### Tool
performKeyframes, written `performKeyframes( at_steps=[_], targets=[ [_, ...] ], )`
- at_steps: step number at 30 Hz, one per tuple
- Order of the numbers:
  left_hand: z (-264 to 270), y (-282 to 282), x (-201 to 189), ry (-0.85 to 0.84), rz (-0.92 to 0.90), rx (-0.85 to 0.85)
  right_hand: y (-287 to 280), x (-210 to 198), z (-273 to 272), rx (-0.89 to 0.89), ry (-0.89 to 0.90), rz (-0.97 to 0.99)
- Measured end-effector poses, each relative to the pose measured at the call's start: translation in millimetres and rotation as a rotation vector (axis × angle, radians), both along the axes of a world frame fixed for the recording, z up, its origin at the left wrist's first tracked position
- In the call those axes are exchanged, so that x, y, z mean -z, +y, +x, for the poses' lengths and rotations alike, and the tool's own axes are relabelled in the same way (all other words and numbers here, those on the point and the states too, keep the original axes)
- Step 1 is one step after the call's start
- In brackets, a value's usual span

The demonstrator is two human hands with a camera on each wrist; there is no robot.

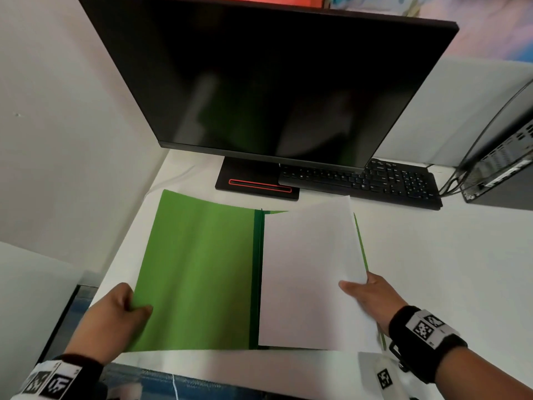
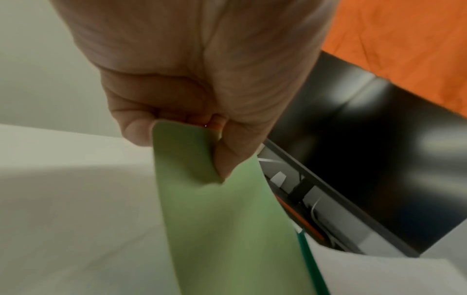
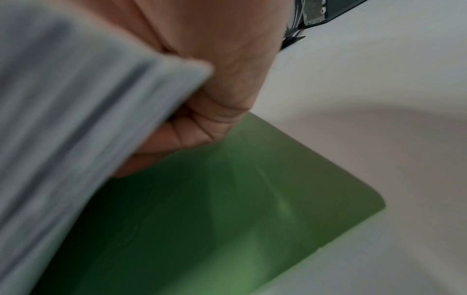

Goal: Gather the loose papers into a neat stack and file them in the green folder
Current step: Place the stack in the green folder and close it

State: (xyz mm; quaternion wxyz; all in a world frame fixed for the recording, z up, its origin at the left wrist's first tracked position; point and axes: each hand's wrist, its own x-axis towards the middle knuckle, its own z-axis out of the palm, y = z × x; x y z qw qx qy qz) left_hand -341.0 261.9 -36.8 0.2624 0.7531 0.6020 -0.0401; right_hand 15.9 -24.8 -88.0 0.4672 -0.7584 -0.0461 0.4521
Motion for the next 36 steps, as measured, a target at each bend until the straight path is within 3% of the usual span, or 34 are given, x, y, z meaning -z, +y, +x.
performKeyframes(
  at_steps=[3, 6, 12, 14, 19, 21, 23, 27, 30, 33, 36],
  targets=[
    [0.4, -5.5, -25.2, -0.180, -0.026, 0.013, 2.0, 1.4, 1.5, -0.004, -0.041, -0.022],
    [11.4, -15.9, -57.3, -0.474, -0.165, 0.062, 4.7, -1.0, 1.7, -0.016, -0.063, -0.056],
    [72.0, -55.9, -100.4, -0.789, -0.311, 0.311, 10.8, -8.6, 2.5, -0.025, -0.106, -0.093],
    [95.6, -74.0, -101.4, -0.822, -0.418, 0.395, 13.0, -13.4, 4.0, -0.045, -0.123, -0.104],
    [146.7, -112.1, -75.0, -0.710, -0.557, 0.544, 18.2, -15.2, 8.4, -0.089, -0.180, -0.168],
    [160.2, -122.2, -51.2, -0.598, -0.554, 0.642, 17.4, -17.3, 11.4, -0.131, -0.096, -0.156],
    [167.0, -128.2, -24.7, -0.393, -0.516, 0.758, 12.5, -21.1, 13.9, -0.091, 0.018, -0.115],
    [156.7, -126.8, 24.6, 0.099, -0.309, 1.018, -16.2, -13.9, 19.0, 0.077, -0.175, -0.201],
    [150.5, -129.1, 34.5, 0.081, -0.230, 0.903, -43.6, -5.8, 15.8, 0.263, -0.084, -0.160],
    [154.0, -129.9, 37.7, -0.110, -0.235, 0.483, -53.4, 0.0, 7.1, 0.195, -0.022, -0.165],
    [162.5, -119.3, 40.1, -0.230, -0.369, 0.108, -52.0, 6.4, 2.5, 0.139, -0.026, -0.181]
  ],
)
